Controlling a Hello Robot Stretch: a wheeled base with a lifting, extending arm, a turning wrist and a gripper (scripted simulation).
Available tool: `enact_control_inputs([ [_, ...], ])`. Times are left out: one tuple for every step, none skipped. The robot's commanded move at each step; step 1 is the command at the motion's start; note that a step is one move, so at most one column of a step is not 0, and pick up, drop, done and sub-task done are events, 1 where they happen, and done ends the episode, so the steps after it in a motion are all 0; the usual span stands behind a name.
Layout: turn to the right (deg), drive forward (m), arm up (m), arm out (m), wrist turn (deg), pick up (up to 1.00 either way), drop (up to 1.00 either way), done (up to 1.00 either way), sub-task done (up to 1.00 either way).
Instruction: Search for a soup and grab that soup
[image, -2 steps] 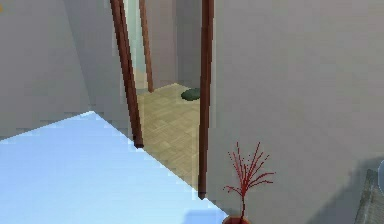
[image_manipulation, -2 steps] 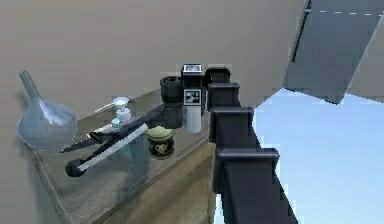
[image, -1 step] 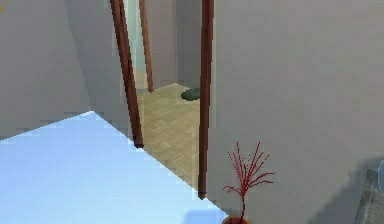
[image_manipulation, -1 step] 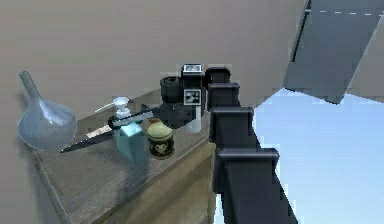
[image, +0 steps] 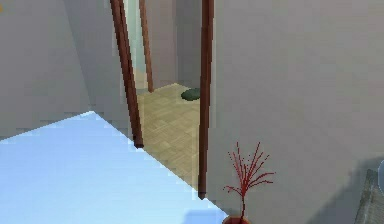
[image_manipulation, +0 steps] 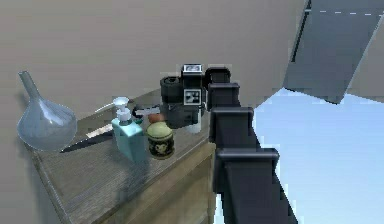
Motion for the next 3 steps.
enact_control_inputs([
  [0.0, 0.00, -0.18, 0.00, 0.0, 0.00, 0.00, 0.00, 0.00],
  [0.0, 0.00, 0.00, 0.00, 0.0, 1.00, 0.00, 0.00, 0.00],
  [0.0, 0.00, 0.10, 0.00, 0.0, 0.00, 0.00, 0.00, 0.00],
])
